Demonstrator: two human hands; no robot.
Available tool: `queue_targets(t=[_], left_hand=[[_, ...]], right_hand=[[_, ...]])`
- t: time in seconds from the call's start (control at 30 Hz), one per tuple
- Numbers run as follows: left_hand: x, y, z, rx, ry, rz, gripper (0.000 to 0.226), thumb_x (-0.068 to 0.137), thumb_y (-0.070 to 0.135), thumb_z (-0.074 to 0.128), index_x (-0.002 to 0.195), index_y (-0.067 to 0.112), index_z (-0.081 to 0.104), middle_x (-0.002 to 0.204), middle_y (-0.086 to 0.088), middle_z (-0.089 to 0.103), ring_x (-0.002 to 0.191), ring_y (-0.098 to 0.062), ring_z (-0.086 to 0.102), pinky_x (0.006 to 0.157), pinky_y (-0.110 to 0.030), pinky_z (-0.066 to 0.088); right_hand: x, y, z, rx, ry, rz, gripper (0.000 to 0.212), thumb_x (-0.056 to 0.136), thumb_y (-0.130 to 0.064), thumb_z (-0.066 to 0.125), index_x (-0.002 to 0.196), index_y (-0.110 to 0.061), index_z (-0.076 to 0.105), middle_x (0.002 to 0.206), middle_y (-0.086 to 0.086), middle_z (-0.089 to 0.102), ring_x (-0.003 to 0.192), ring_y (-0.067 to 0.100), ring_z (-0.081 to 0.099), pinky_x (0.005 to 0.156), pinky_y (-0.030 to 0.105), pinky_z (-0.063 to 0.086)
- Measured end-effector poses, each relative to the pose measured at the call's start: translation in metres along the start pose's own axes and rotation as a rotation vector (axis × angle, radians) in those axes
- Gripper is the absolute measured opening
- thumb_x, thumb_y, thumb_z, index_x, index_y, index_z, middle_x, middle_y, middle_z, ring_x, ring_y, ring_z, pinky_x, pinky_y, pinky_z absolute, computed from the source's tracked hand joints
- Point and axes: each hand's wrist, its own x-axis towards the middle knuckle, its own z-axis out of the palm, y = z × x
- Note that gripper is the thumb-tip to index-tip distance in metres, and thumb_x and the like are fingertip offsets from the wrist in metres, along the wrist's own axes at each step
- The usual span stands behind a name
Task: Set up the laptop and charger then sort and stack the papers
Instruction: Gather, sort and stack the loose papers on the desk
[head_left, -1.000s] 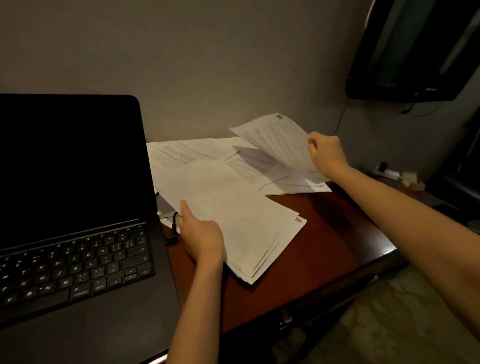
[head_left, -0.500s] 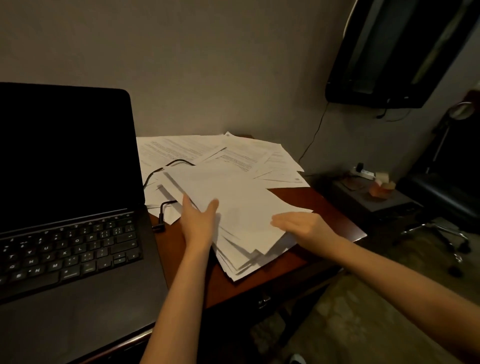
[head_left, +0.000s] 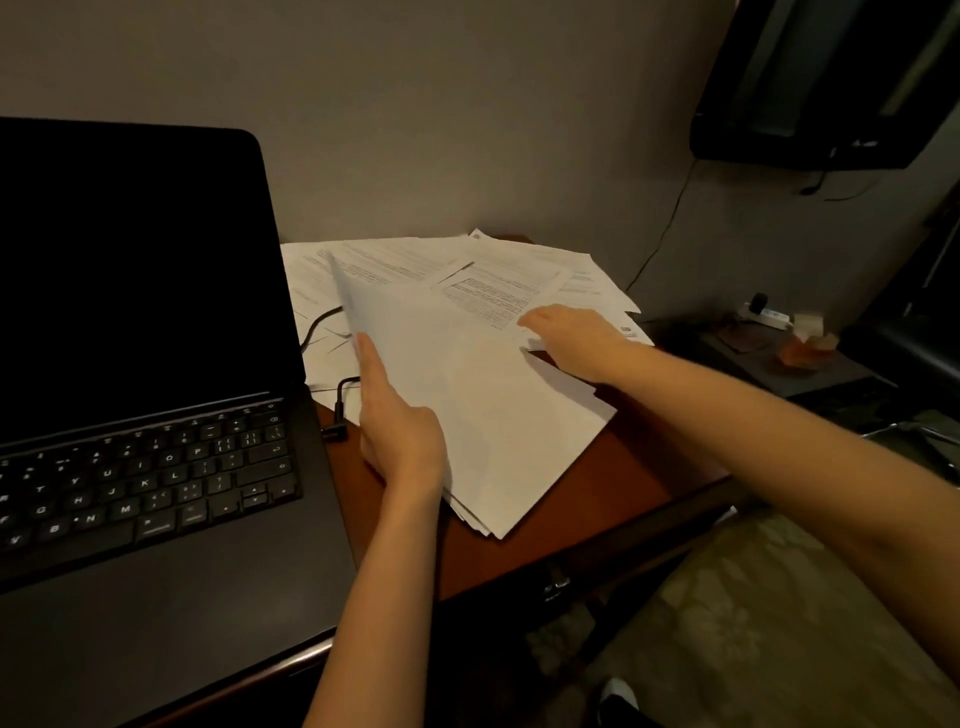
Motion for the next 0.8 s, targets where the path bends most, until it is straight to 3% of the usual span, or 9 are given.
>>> queue_targets(t=[0.1, 0.23, 0.3, 0.43, 0.6, 0.73, 0.8], left_hand=[[0.003, 0.000, 0.002, 0.038, -0.011, -0.015, 0.089, 0.086, -0.015, 0.036, 0.149, 0.043, 0.014, 0.132, 0.001, 0.053, 0.094, -0.014, 0.050, 0.080, -0.027, 0.046], [0.009, -0.001, 0.005, 0.096, -0.008, -0.039, 0.091, 0.088, -0.013, 0.041, 0.150, 0.042, 0.004, 0.135, 0.000, 0.050, 0.091, -0.012, 0.047, 0.074, -0.027, 0.041], [0.009, -0.001, 0.006, 0.087, -0.005, -0.038, 0.091, 0.089, -0.012, 0.041, 0.150, 0.044, 0.001, 0.134, 0.001, 0.051, 0.091, -0.012, 0.047, 0.073, -0.026, 0.040], [0.012, -0.002, 0.007, 0.035, 0.011, -0.047, 0.091, 0.089, -0.013, 0.041, 0.149, 0.046, 0.005, 0.136, 0.003, 0.049, 0.093, -0.012, 0.048, 0.074, -0.026, 0.041], [0.015, -0.004, 0.006, 0.010, 0.031, -0.041, 0.090, 0.088, -0.014, 0.040, 0.149, 0.043, 0.006, 0.142, 0.001, 0.045, 0.094, -0.011, 0.048, 0.073, -0.025, 0.039], [0.015, -0.005, 0.007, 0.008, 0.039, -0.006, 0.088, 0.087, -0.016, 0.039, 0.149, 0.041, 0.015, 0.146, 0.000, 0.041, 0.098, -0.011, 0.048, 0.070, -0.023, 0.039], [0.016, -0.006, 0.009, 0.025, 0.045, 0.003, 0.083, 0.087, -0.017, 0.038, 0.147, 0.039, 0.026, 0.148, 0.000, 0.037, 0.113, -0.017, 0.050, 0.075, -0.022, 0.040]], right_hand=[[0.035, 0.010, -0.004, -0.100, -0.097, -0.098, 0.039, 0.098, -0.034, 0.037, 0.132, -0.016, 0.047, 0.129, 0.004, 0.056, 0.114, 0.025, 0.054, 0.090, 0.037, 0.048], [0.067, 0.017, -0.005, -0.188, -0.309, -0.229, 0.061, 0.089, -0.025, 0.056, 0.145, -0.022, 0.031, 0.138, 0.003, 0.045, 0.122, 0.025, 0.047, 0.093, 0.035, 0.044], [0.076, 0.021, -0.004, -0.231, -0.348, -0.270, 0.067, 0.088, -0.027, 0.058, 0.146, -0.027, 0.026, 0.134, 0.004, 0.049, 0.116, 0.025, 0.050, 0.089, 0.035, 0.047], [0.079, 0.025, 0.006, -0.166, -0.307, -0.224, 0.053, 0.093, -0.031, 0.049, 0.143, -0.032, 0.032, 0.112, 0.002, 0.062, 0.091, 0.021, 0.054, 0.073, 0.028, 0.040], [0.073, 0.022, 0.024, -0.068, -0.098, -0.114, 0.032, 0.098, -0.027, 0.040, 0.124, -0.018, 0.057, 0.114, 0.008, 0.065, 0.097, 0.028, 0.060, 0.083, 0.033, 0.048], [0.070, 0.023, 0.019, 0.090, 0.022, 0.033, 0.019, 0.094, -0.026, 0.051, 0.102, -0.014, 0.063, 0.109, -0.001, 0.063, 0.094, 0.022, 0.056, 0.087, 0.033, 0.048], [0.071, 0.027, 0.006, 0.008, 0.050, 0.131, 0.018, 0.089, -0.026, 0.059, 0.103, -0.015, 0.058, 0.108, 0.007, 0.063, 0.091, 0.024, 0.056, 0.084, 0.035, 0.049]])
